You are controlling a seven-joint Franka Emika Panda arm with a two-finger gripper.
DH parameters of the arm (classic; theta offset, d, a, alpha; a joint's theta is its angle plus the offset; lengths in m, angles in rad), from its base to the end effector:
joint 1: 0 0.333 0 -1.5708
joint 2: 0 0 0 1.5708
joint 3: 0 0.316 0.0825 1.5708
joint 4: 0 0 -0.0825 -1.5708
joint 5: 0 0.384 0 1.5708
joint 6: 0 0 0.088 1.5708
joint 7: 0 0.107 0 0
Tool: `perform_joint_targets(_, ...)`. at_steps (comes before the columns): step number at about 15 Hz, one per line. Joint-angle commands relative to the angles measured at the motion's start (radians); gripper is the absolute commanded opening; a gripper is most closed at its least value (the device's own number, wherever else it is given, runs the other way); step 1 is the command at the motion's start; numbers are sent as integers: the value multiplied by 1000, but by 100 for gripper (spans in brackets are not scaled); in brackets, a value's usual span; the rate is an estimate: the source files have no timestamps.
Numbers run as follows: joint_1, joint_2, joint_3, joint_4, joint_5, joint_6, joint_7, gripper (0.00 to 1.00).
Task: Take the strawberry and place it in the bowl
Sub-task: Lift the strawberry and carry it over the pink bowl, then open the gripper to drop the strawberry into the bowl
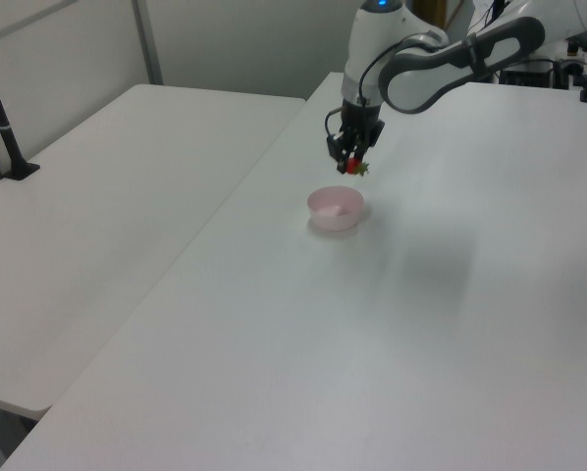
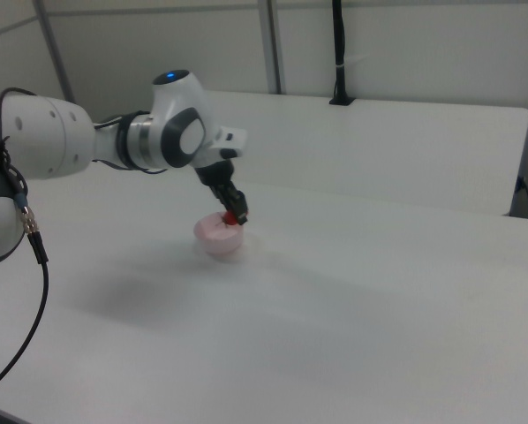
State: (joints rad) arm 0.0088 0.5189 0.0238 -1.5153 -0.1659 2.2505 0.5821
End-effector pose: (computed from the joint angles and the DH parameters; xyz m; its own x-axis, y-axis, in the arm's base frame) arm 0.7177 0.0159 0.3834 0.8663 -0.4332 0.2487 -0.4470 -0.8945 -0.0008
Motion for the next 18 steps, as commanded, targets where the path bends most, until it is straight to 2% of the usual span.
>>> perform_joint_targets(1, 51, -5, -13, -17, 0, 8, 39, 14)
perform_joint_targets(2, 62, -5, -13, -17, 2, 8, 39, 29)
perform_joint_targets(3, 72, -5, -13, -19, -3, 8, 39, 58)
perform_joint_targets(4, 77, -5, -13, -19, -6, 6, 38, 62)
perform_joint_targets(6, 79, -5, -13, -20, -9, 1, 36, 100)
perform_joint_targets(8, 80, -20, -15, -23, -15, -12, 27, 100)
perform_joint_targets(10, 82, -55, -16, -20, -17, -102, -5, 100)
perform_joint_targets(12, 88, -134, -16, -32, -3, -239, -158, 100)
perform_joint_targets(15, 120, -242, -27, -45, 11, -455, -310, 100)
perform_joint_targets(18, 112, -344, -27, -75, 34, -537, -337, 100)
